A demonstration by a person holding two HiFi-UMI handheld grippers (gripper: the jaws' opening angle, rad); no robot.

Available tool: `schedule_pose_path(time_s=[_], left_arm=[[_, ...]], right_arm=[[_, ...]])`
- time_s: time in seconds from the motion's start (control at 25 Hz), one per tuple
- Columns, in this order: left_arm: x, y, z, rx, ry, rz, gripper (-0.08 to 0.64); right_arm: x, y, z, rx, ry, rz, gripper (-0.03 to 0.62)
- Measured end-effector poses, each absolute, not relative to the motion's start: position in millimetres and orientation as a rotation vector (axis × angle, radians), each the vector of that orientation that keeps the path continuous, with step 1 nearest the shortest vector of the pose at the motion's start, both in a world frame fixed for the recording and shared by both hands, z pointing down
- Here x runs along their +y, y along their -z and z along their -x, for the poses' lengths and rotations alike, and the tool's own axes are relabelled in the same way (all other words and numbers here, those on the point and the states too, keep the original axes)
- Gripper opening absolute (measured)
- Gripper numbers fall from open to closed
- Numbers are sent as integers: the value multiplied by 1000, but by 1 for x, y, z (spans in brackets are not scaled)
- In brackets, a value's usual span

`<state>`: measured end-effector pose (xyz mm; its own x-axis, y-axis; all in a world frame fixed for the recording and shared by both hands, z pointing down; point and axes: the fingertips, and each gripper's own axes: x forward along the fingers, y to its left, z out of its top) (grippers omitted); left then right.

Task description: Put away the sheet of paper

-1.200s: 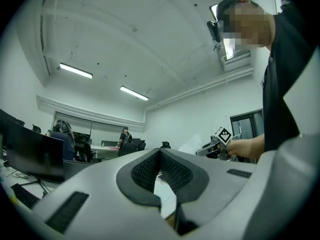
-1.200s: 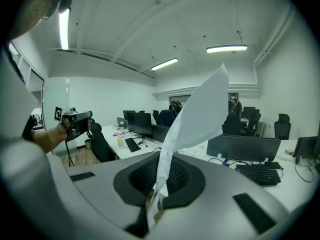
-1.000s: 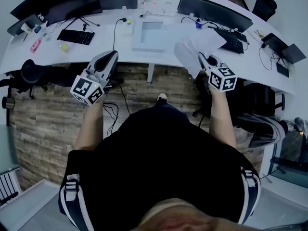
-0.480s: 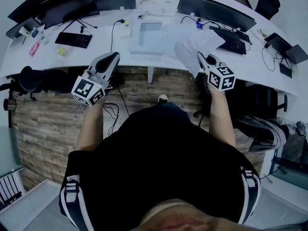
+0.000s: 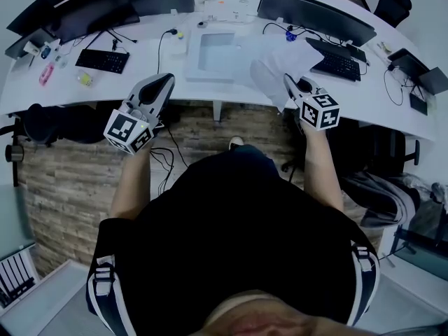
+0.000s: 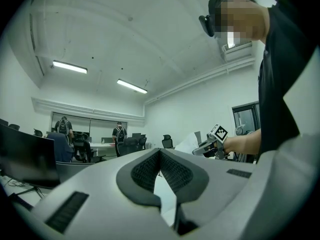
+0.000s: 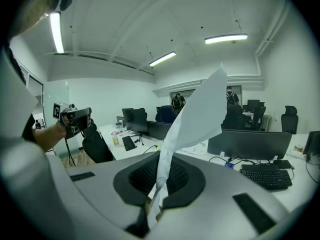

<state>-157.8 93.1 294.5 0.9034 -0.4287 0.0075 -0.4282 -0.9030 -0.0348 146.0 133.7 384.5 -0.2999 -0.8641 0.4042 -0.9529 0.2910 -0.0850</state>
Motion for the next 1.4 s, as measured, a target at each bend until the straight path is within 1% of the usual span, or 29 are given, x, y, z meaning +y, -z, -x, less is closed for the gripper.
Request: schedule_pose_path(time_s=[0.48,0.84,1.4], left_arm=[[56,-303,128,710,35,3037,21],[25,-300,91,670,37,3032,21],[-32,-328,46,729,85,3048,21]], right_arm=[[93,-401,-172,-2294,-480,-1616,14],[53,-410,-192,-2312,-491,-1591,14],[-5,-439,-220,-2332,-519,-1491,14]])
